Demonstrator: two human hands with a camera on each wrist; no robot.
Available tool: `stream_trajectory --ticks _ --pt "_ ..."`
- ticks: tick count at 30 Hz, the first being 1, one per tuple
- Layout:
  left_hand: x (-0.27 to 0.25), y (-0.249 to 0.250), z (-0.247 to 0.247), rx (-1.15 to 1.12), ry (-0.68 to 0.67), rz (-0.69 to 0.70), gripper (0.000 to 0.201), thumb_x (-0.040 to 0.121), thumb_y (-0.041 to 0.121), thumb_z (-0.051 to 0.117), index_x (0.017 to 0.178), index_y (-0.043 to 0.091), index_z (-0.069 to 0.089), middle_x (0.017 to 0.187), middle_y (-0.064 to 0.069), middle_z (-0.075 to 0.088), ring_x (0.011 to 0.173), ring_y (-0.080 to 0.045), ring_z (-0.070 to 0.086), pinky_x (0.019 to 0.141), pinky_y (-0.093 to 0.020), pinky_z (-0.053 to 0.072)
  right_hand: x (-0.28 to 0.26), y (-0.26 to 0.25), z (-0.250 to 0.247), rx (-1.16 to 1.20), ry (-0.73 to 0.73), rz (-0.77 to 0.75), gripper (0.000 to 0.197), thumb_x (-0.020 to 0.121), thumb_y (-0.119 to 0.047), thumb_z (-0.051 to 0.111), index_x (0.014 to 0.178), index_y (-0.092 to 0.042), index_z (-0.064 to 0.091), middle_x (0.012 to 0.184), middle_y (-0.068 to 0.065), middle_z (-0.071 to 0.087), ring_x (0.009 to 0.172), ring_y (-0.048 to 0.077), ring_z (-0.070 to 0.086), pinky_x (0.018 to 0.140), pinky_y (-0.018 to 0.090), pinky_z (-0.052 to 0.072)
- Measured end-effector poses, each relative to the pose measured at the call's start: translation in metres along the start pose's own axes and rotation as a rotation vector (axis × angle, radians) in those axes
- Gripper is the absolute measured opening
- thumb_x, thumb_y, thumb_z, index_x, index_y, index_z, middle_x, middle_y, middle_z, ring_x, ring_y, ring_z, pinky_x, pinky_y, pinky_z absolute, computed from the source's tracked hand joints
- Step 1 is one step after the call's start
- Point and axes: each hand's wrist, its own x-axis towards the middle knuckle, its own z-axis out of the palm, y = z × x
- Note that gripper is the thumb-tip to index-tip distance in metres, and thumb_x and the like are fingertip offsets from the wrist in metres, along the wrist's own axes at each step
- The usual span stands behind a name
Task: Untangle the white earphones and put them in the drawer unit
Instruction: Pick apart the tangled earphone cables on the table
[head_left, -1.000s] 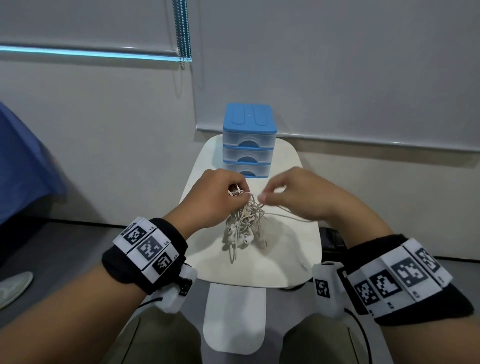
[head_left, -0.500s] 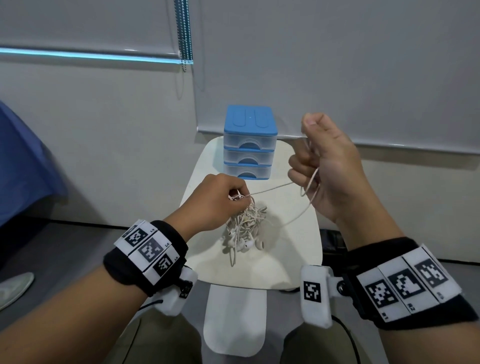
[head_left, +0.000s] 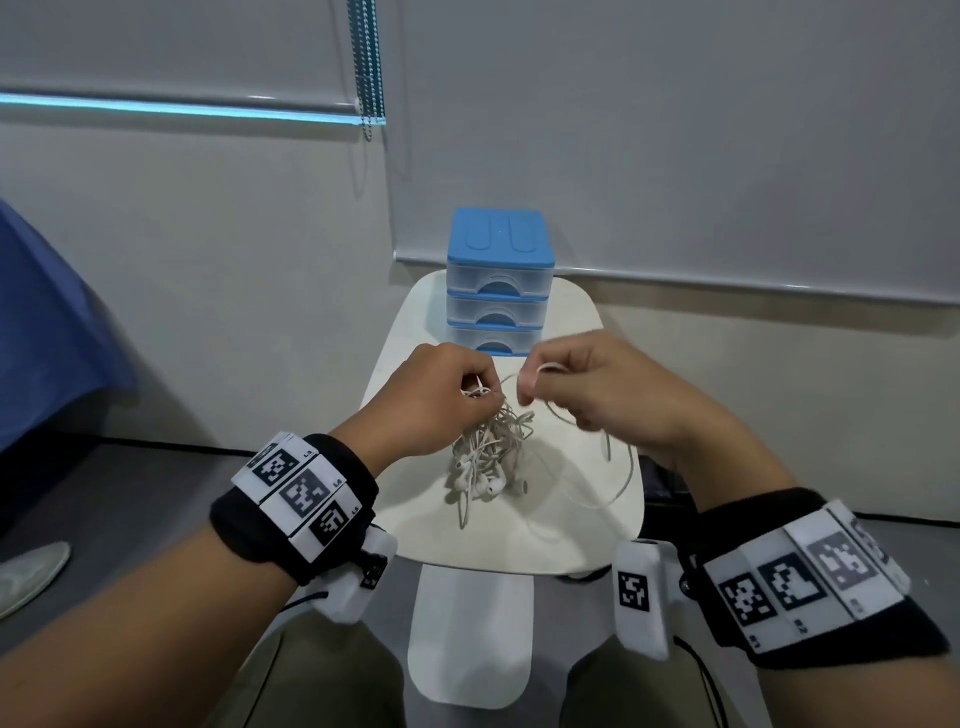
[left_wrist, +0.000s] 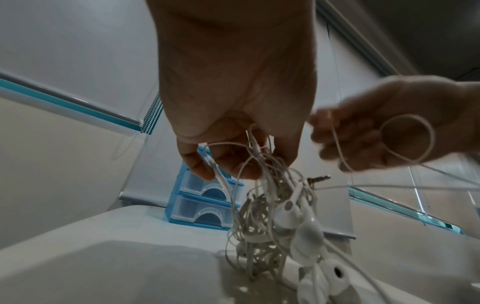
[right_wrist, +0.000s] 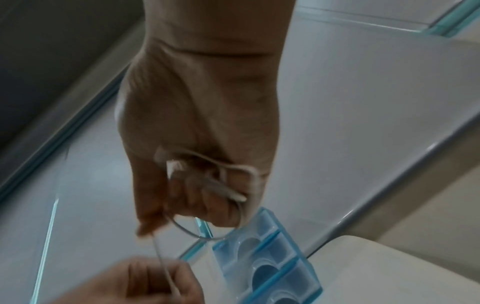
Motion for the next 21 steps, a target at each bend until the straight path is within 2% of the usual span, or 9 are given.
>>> stream_trajectory --ticks 2,6,10,12,13,14,16,18,21 --pt "0.0 -0.002 0.0 -0.02 -0.019 -0.009 0.014 0.089 0.021 0.074 0.077 0.027 0.072 0.068 0.006 0.066 0.063 -0.009 0.056 0.066 -0.029 0.046 0.0 -0.008 -0.007 0.214 0.062 -0.125 0.016 0.093 -0.014 0.064 0.078 -0.011 0.069 0.063 0.006 0.051 0.056 0.012 0.036 0.055 0.024 0.03" --pt "-0.002 -0.003 -0.003 -0.035 -0.067 -0.018 0.015 0.09 0.022 0.074 0.077 0.029 0.072 0.069 0.005 0.066 0.061 -0.005 0.054 0.063 -0.021 0.043 0.003 -0.02 -0.021 0.35 0.29 -0.193 0.023 0.095 -0.006 0.057 0.073 -0.01 0.06 0.061 -0.004 0.057 0.055 0.014 0.04 0.053 0.021 0.032" --pt "-0.002 -0.007 -0.007 -0.038 -0.06 -0.038 0.015 0.091 0.024 0.075 0.078 0.031 0.072 0.071 0.008 0.066 0.064 -0.007 0.054 0.066 -0.022 0.045 0.006 -0.007 -0.034 0.111 0.554 0.007 0.024 0.091 -0.008 0.059 0.067 -0.009 0.061 0.052 -0.001 0.047 0.051 0.015 0.037 0.052 0.026 0.03" --pt "-0.003 -0.008 -0.008 -0.037 -0.062 -0.05 0.012 0.091 0.025 0.074 0.081 0.031 0.073 0.076 0.007 0.068 0.069 -0.009 0.058 0.069 -0.024 0.047 0.006 0.006 -0.038 -0.03 0.631 0.148 0.02 0.09 -0.015 0.063 0.07 -0.015 0.067 0.061 -0.001 0.054 0.059 0.017 0.044 0.058 0.028 0.034" --pt "-0.004 -0.008 -0.008 -0.038 -0.064 -0.056 0.011 0.092 0.025 0.073 0.082 0.031 0.074 0.078 0.006 0.068 0.072 -0.01 0.059 0.071 -0.024 0.047 0.006 0.013 -0.038 -0.057 0.66 0.2 0.012 0.09 -0.018 0.064 0.082 -0.017 0.072 0.072 -0.002 0.06 0.067 0.018 0.051 0.063 0.029 0.038" --pt "-0.004 -0.008 -0.007 -0.039 -0.064 -0.061 0.01 0.092 0.025 0.073 0.084 0.031 0.074 0.079 0.006 0.069 0.073 -0.01 0.059 0.072 -0.024 0.047 0.005 0.017 -0.036 -0.084 0.674 0.249 0.013 0.091 -0.019 0.065 0.101 -0.019 0.074 0.088 -0.002 0.065 0.08 0.018 0.057 0.072 0.03 0.043" --pt "-0.005 -0.008 -0.007 -0.046 -0.057 -0.076 0.009 0.092 0.025 0.072 0.087 0.032 0.074 0.079 0.006 0.068 0.074 -0.01 0.058 0.071 -0.024 0.047 0.005 0.025 -0.028 -0.191 0.651 0.292 0.04 0.09 -0.021 0.067 0.13 -0.022 0.063 0.123 -0.001 0.06 0.112 0.021 0.056 0.093 0.033 0.045" --pt "-0.006 -0.009 -0.006 -0.06 -0.05 -0.085 0.011 0.093 0.025 0.072 0.089 0.034 0.073 0.078 0.007 0.068 0.074 -0.009 0.06 0.067 -0.023 0.046 0.006 0.026 -0.015 -0.307 0.617 0.238 0.044 0.089 -0.024 0.069 0.131 -0.026 0.058 0.132 0.0 0.05 0.126 0.024 0.047 0.101 0.036 0.04" --pt "-0.007 -0.008 -0.006 -0.091 -0.037 -0.084 0.012 0.094 0.023 0.072 0.094 0.035 0.07 0.075 0.006 0.069 0.066 -0.005 0.06 0.058 -0.015 0.041 0.007 0.028 0.009 -0.32 0.498 0.127 0.034 0.087 -0.026 0.074 0.118 -0.028 0.06 0.12 -0.004 0.049 0.117 0.019 0.046 0.094 0.031 0.036"
